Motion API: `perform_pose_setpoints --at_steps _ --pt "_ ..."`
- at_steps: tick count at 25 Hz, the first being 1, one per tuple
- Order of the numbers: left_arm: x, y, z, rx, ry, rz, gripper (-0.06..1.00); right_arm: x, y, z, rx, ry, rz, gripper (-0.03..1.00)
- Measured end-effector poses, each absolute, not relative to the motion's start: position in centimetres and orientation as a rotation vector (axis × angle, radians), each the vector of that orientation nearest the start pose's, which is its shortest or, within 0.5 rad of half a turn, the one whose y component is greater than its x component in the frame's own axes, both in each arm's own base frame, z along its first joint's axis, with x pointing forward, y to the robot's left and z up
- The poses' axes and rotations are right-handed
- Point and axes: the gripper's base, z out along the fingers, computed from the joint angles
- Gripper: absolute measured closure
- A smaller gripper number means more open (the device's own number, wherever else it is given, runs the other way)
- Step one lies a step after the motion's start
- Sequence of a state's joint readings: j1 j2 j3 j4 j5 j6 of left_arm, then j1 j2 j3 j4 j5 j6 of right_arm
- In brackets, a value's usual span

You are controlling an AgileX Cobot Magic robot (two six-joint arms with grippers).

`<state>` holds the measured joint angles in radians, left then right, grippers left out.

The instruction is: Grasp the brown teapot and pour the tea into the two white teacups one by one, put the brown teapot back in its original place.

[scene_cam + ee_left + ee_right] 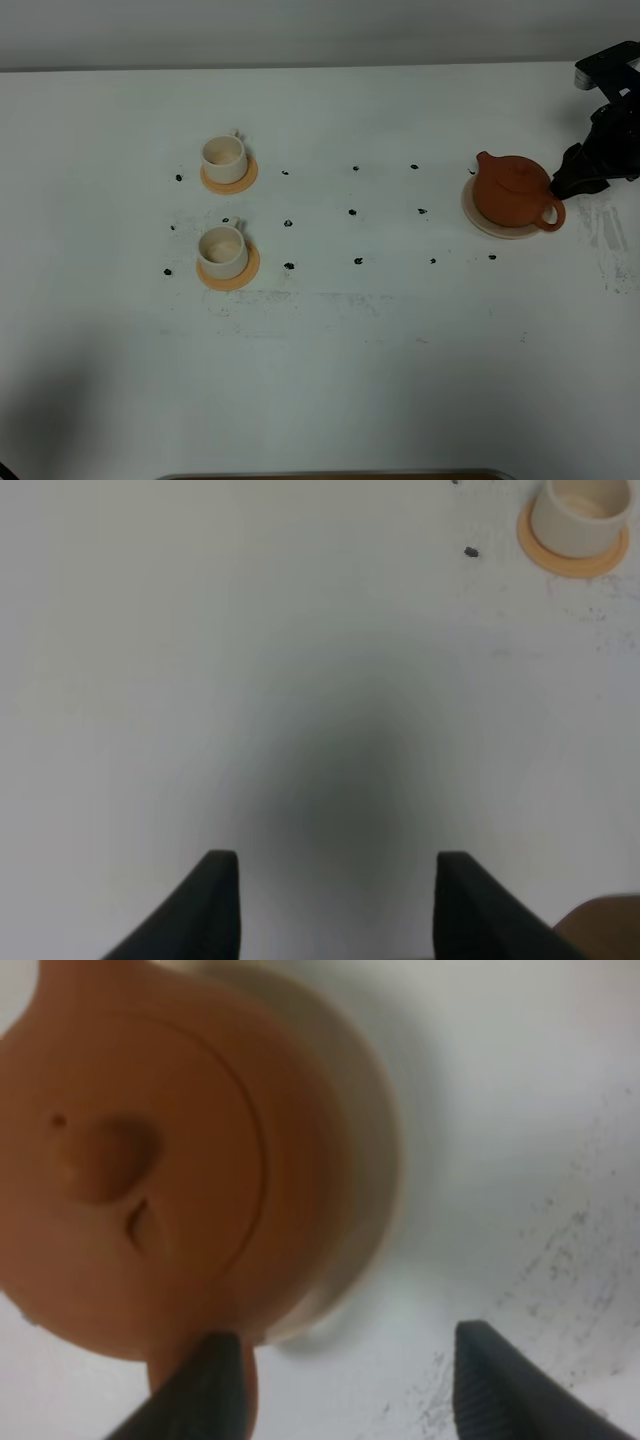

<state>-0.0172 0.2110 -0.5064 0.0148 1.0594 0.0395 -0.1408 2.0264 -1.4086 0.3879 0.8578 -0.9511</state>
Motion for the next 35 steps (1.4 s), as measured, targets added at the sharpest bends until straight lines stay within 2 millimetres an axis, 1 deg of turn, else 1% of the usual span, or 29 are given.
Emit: perform_pose_setpoints --at_steps 3,6,10,13,15,18,19,21,22,25,27,29,32,35 --pt "2.7 0.1 27.7 0.065 2.247 0.03 0.48 41.1 -3.1 17.8 -0.783 2.685 0.255 0.48" --pt "2.7 0.1 27.7 0.065 2.247 0.03 0.48 41.9 -3.2 19.7 -0.758 2.679 0.249 0.48" --pt "2.7 0.1 27.7 0.065 2.247 0.03 0.48 42.3 -3.2 22.5 -0.683 2.645 0.245 0.48" --pt "2.7 0.1 27.7 0.065 2.247 0.03 0.48 41.8 -3.1 25.8 -0.609 2.544 0.222 0.48" --pt "2.7 0.1 27.7 0.065 2.247 0.03 0.48 41.1 -3.1 28.6 -0.573 2.462 0.194 0.48" --pt "2.7 0.1 27.7 0.065 2.247 0.03 0.48 39.8 -2.8 32.2 -0.531 2.354 0.18 0.48" --pt "2.7 0.1 27.7 0.065 2.247 0.03 0.48 39.4 -2.7 33.2 -0.513 2.321 0.182 0.48" --pt "2.7 0.1 27.7 0.065 2.247 0.03 0.48 38.5 -2.4 34.1 -0.464 2.261 0.188 0.48" --pt "2.7 0.1 27.7 0.065 2.247 0.03 0.48 37.9 -2.4 34.2 -0.439 2.237 0.176 0.48" --pt "2.7 0.1 27.7 0.065 2.247 0.03 0.48 36.4 -2.5 32.9 -0.367 2.201 0.129 0.48" --pt "2.7 0.1 27.7 0.065 2.247 0.03 0.48 36.0 -2.5 31.6 -0.307 2.185 0.134 0.48" --pt "2.7 0.1 27.7 0.065 2.247 0.03 0.48 35.8 -1.8 30.6 -0.29 2.179 0.161 0.48" --pt "2.7 0.1 27.7 0.065 2.247 0.03 0.48 35.3 0.3 28.9 -0.362 2.213 0.209 0.48" --pt "2.7 0.1 27.7 0.065 2.247 0.03 0.48 34.7 1.7 27.9 -0.45 2.261 0.23 0.49"
